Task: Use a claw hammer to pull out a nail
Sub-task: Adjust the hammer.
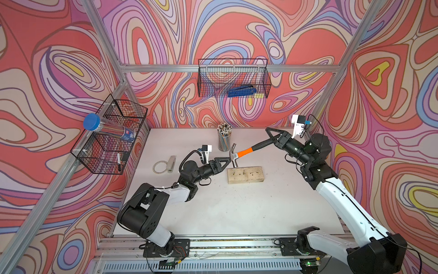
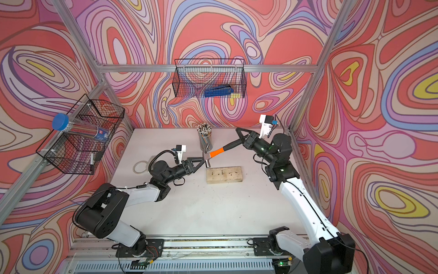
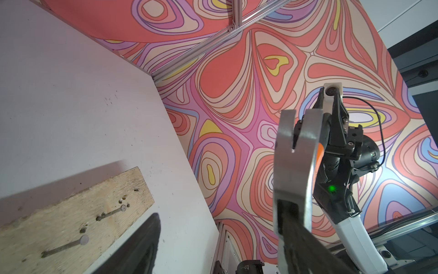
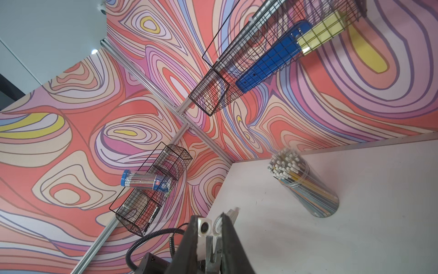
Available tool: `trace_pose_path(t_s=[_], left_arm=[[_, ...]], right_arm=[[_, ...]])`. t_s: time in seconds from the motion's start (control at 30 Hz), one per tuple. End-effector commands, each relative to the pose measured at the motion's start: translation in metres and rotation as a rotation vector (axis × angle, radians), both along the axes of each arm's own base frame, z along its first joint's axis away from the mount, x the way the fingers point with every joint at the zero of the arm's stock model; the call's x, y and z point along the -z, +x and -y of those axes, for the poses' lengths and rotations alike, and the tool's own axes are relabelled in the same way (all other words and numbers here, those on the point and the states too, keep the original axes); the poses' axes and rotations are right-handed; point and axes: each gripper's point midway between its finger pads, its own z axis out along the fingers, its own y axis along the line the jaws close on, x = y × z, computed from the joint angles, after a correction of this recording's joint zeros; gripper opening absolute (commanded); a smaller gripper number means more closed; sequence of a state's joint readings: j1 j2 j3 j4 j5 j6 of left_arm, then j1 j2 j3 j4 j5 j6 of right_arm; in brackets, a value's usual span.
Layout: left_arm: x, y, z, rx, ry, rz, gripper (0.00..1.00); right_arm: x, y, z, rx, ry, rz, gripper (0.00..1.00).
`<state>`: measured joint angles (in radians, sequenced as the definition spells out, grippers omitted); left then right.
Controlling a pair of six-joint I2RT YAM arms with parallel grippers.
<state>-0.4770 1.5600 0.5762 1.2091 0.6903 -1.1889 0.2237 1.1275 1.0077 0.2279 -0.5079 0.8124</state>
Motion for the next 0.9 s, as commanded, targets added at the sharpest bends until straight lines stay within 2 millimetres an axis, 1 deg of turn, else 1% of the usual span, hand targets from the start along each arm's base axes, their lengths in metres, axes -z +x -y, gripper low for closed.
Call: trace_pose_path(t_s=[0.0,0.1,0.17,0.23,0.3,0.33,0.43,0.53,0.6,0.63,0.7,0.8,0.87], left_arm=[[-0.048,-0.017,0.015,0.079,-0.074,0.172,0.76],[-0.04,-0.016,0.011,0.067,-0.063,0.157,0.75],[-0.035,-0.012,0.004,0.043,-0.06,0.142,0.74],[-0.036,-0.013,0.001,0.039,-0.058,0.15,0.74],[-0.039,-0.015,0.001,0.045,-0.06,0.159,0.77],[-0.041,-0.016,0.001,0.048,-0.061,0.164,0.79],[-0.044,-0.017,0.0,0.05,-0.064,0.173,0.8],[-0.043,-0.018,0.0,0.053,-0.062,0.17,0.8],[-0.044,-0.019,0.001,0.061,-0.063,0.175,0.77],[-0.046,-0.02,0.001,0.061,-0.066,0.179,0.76],[-0.05,-0.022,0.001,0.067,-0.069,0.19,0.76],[-0.054,-0.024,0.002,0.076,-0.074,0.197,0.81],[-0.052,-0.022,0.004,0.075,-0.073,0.194,0.82]], right_arm=[[-0.017,-0.009,-0.004,-0.021,0.039,0.048,0.0],[-0.022,-0.012,0.004,0.033,0.0,0.058,0.0],[-0.02,-0.013,0.01,0.064,-0.025,0.052,0.0],[-0.017,-0.013,0.016,0.088,-0.039,0.047,0.0],[-0.015,-0.013,0.02,0.1,-0.041,0.045,0.0],[-0.015,-0.013,0.02,0.098,-0.037,0.046,0.0],[-0.012,-0.012,0.021,0.102,-0.035,0.046,0.0],[-0.015,-0.012,0.021,0.1,-0.02,0.055,0.0],[-0.013,-0.01,0.02,0.099,-0.018,0.046,0.0],[-0.013,-0.01,0.024,0.115,-0.021,0.048,0.0],[-0.015,-0.01,0.026,0.125,-0.014,0.057,0.0],[-0.017,-0.009,0.018,0.065,0.033,0.059,0.0],[-0.017,-0.008,0.014,0.027,0.085,0.06,0.0]])
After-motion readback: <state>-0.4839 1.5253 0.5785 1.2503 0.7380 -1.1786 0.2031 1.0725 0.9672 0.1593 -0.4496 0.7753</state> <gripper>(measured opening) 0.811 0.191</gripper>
